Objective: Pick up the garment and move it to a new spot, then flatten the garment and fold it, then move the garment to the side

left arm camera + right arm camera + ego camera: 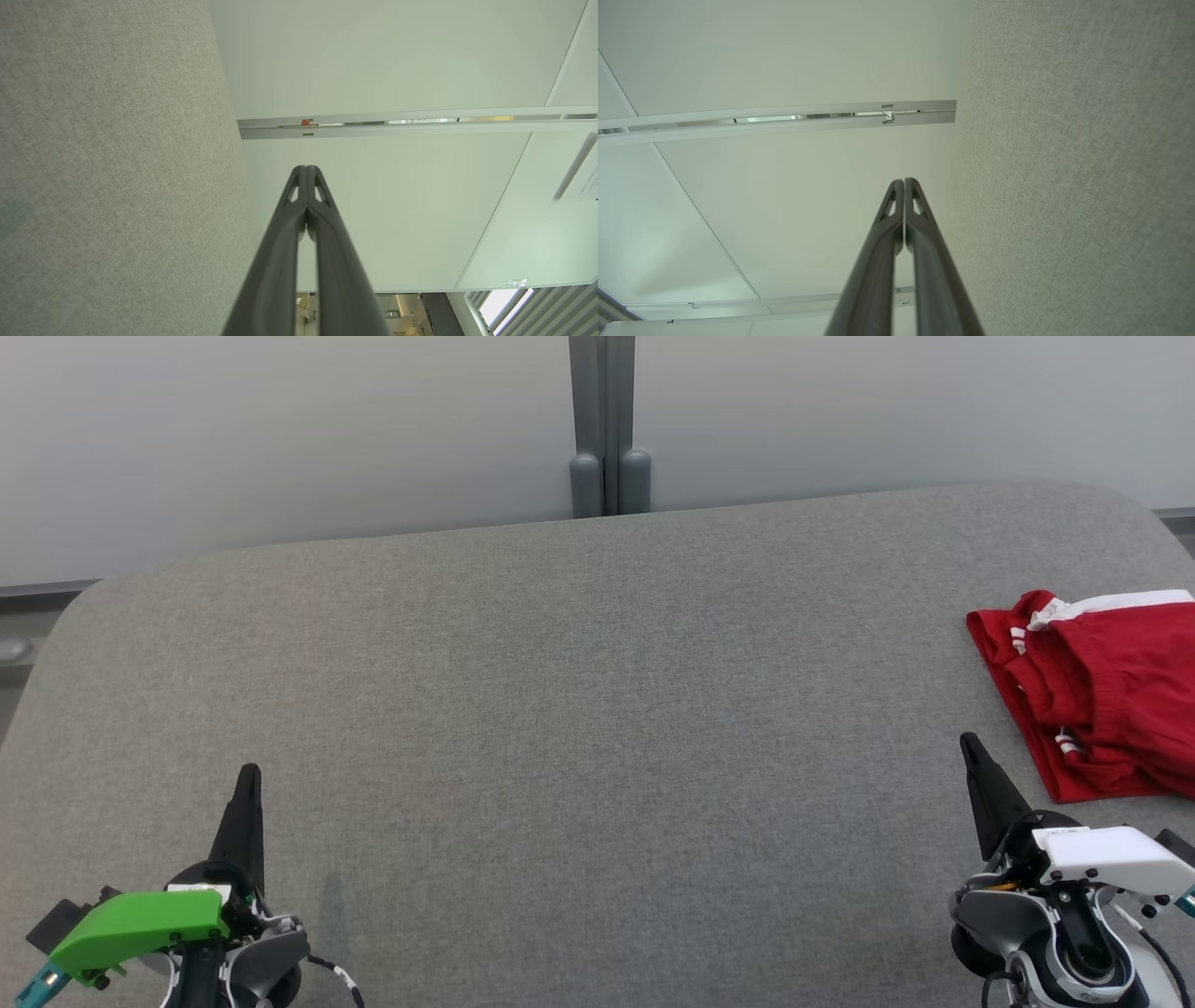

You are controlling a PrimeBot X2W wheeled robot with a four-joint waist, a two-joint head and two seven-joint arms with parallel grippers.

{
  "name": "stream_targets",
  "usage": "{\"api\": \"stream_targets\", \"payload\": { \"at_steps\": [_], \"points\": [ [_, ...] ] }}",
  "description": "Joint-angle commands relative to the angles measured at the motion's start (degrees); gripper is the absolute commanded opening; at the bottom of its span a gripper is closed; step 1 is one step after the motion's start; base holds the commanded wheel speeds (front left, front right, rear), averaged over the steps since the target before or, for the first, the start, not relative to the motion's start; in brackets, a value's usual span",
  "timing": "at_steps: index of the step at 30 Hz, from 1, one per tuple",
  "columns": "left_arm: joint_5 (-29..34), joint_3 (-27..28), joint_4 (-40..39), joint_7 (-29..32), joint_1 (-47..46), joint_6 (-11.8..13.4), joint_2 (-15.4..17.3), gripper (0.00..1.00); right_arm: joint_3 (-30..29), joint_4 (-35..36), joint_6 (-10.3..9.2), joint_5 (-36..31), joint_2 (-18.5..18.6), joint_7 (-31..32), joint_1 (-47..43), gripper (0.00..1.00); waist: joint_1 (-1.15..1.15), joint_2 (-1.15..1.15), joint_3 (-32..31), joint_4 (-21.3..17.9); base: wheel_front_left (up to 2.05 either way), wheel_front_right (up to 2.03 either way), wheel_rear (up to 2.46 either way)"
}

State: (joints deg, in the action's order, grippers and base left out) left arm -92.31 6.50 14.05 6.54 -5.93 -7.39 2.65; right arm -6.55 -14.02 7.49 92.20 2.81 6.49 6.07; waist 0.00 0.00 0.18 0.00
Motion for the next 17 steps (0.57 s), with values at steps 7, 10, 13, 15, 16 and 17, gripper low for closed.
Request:
{"api": "stream_targets", "payload": {
  "at_steps": [7,10,13,15,16,17],
  "points": [
    [-0.2,0.1,0.1,0.2,-0.7,-0.2,0.4,0.00,-0.1,-0.1,0.00,0.4,0.0,0.2,0.3,0.00,0.00,0.00,0.0,0.0,0.00,0.00,0.00],
    [-0.2,0.1,0.1,0.2,-0.7,-0.2,0.4,0.00,-0.1,-0.1,0.00,0.4,0.0,0.2,0.3,0.00,0.00,0.00,0.0,0.0,0.00,0.00,0.00],
    [-0.2,0.1,0.1,0.2,-0.7,-0.2,0.4,0.00,-0.1,-0.1,0.00,0.4,0.0,0.2,0.3,0.00,0.00,0.00,0.0,0.0,0.00,0.00,0.00],
    [-0.2,0.1,0.1,0.2,-0.7,-0.2,0.4,0.00,-0.1,-0.1,0.00,0.4,0.0,0.2,0.3,0.00,0.00,0.00,0.0,0.0,0.00,0.00,0.00],
    [-0.2,0.1,0.1,0.2,-0.7,-0.2,0.4,0.00,-0.1,-0.1,0.00,0.4,0.0,0.2,0.3,0.00,0.00,0.00,0.0,0.0,0.00,0.00,0.00],
    [-0.2,0.1,0.1,0.2,-0.7,-0.2,0.4,0.00,-0.1,-0.1,0.00,0.4,0.0,0.2,0.3,0.00,0.00,0.00,0.0,0.0,0.00,0.00,0.00]
  ]
}}
